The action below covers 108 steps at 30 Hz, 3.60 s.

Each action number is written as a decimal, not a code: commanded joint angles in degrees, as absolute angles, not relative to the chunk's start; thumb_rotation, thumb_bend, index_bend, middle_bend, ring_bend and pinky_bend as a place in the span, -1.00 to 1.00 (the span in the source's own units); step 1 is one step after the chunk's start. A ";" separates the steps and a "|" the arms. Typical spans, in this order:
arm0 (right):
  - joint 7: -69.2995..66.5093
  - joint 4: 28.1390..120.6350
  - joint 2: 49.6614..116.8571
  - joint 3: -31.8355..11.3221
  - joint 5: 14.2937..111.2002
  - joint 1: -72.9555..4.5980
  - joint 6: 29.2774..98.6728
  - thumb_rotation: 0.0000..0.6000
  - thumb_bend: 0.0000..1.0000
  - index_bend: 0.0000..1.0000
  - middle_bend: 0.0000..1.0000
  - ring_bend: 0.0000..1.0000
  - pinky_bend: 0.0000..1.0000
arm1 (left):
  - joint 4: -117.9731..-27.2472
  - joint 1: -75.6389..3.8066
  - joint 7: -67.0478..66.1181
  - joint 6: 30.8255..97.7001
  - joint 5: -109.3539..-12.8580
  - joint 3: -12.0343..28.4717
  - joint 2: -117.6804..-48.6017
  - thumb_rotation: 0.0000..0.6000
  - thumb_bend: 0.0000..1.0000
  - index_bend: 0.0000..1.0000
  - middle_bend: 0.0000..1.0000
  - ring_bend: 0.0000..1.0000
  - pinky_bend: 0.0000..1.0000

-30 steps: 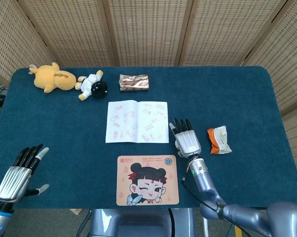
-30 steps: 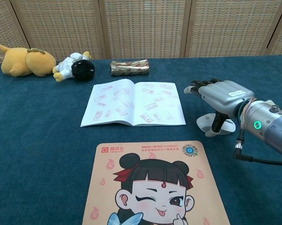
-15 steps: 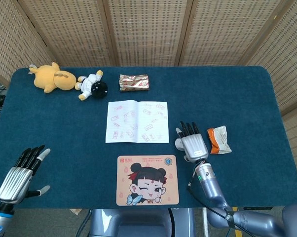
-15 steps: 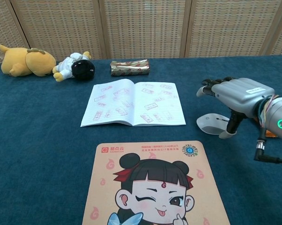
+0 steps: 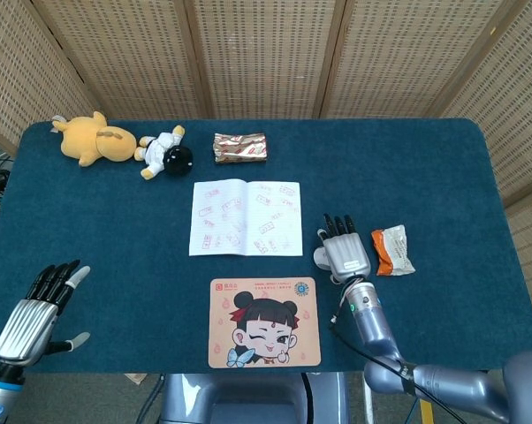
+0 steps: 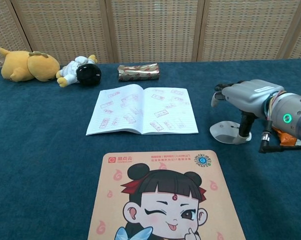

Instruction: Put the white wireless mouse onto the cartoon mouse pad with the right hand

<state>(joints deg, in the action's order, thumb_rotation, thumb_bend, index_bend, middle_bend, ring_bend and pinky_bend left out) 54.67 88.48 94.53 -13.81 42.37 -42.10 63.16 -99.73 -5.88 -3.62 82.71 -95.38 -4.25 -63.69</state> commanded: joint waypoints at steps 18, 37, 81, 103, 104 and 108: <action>54.66 82.18 97.17 -12.95 37.12 -45.77 63.18 1.00 -1.00 -0.42 -1.00 -1.00 -1.00 | -99.51 -6.14 -3.34 82.29 -94.79 -4.05 -63.78 1.00 -0.88 -1.00 -1.00 -1.00 -1.00; 53.92 81.18 97.55 -11.33 36.42 -46.30 63.85 1.00 -1.00 -0.39 -1.00 -1.00 -1.00 | -99.65 -6.05 -3.56 82.61 -95.35 -4.25 -63.83 1.00 -0.88 -1.00 -1.00 -1.00 -1.00; 52.63 78.78 99.56 -10.14 37.53 -47.12 63.40 1.00 -0.49 -0.18 -1.00 -1.00 -1.00 | -99.75 -6.08 -3.50 82.64 -95.78 -4.49 -63.84 1.00 -0.88 -1.00 -1.00 -1.00 -1.00; 50.18 81.45 98.08 -8.03 45.55 -45.25 67.69 1.00 -0.48 0.02 -0.92 -1.00 -1.00 | -99.90 -5.95 -3.76 82.94 -96.49 -4.82 -63.90 1.00 -0.87 -1.00 -1.00 -1.00 -1.00; 49.72 81.86 97.88 -7.70 46.72 -44.96 68.20 1.00 -0.48 0.02 -0.92 -1.00 -1.00 | -99.93 -5.93 -3.77 83.03 -96.58 -4.83 -63.88 1.00 -0.87 -1.00 -1.00 -1.00 -1.00; 47.24 83.52 96.85 -5.69 52.44 -43.52 69.89 1.00 -0.48 0.03 -0.91 -1.00 -1.00 | -99.92 -5.89 -3.75 83.09 -96.70 -4.88 -63.91 1.00 -0.87 -1.00 -1.00 -1.00 -1.00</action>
<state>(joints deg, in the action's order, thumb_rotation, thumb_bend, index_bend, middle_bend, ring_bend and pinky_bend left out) 48.84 82.38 97.62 -7.08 49.32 -44.52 68.69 -99.92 -5.89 -3.76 83.09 -96.70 -4.89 -63.91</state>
